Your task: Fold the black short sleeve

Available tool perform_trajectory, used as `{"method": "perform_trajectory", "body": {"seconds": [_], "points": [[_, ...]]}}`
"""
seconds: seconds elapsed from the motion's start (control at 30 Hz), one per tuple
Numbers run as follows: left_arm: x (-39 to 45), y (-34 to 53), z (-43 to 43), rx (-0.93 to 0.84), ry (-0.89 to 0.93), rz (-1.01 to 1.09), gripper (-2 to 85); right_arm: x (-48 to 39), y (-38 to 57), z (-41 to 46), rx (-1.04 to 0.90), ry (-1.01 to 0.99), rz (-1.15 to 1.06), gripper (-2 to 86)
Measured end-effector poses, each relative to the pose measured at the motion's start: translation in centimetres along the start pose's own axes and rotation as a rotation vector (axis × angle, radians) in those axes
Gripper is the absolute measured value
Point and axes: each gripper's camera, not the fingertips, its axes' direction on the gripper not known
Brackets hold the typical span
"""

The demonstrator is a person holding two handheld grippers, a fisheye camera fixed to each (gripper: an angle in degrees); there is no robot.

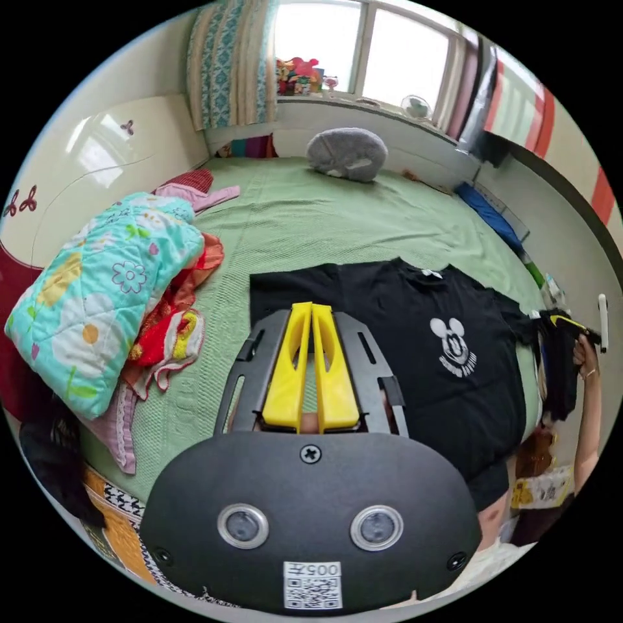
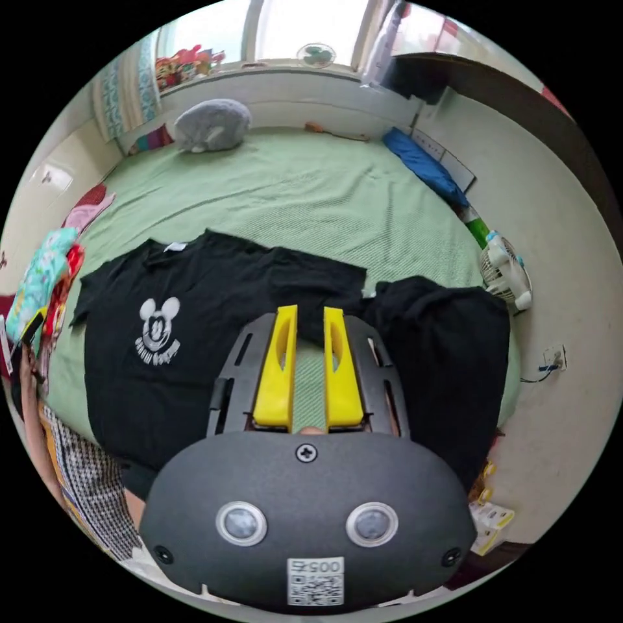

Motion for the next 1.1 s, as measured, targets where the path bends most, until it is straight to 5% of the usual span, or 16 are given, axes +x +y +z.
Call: {"method": "perform_trajectory", "body": {"seconds": [0.33,1.1], "points": [[18.3,16.5,-1.4,-0.226,0.184,0.02,-0.7,-13.1,17.9,0.8,-0.219,-0.317,-0.05,-0.9],[28.4,22.9,0.0,-0.25,-0.093,0.028,-0.7,-17.9,27.2,3.5,-0.145,-0.165,0.039,-1.3]]}}
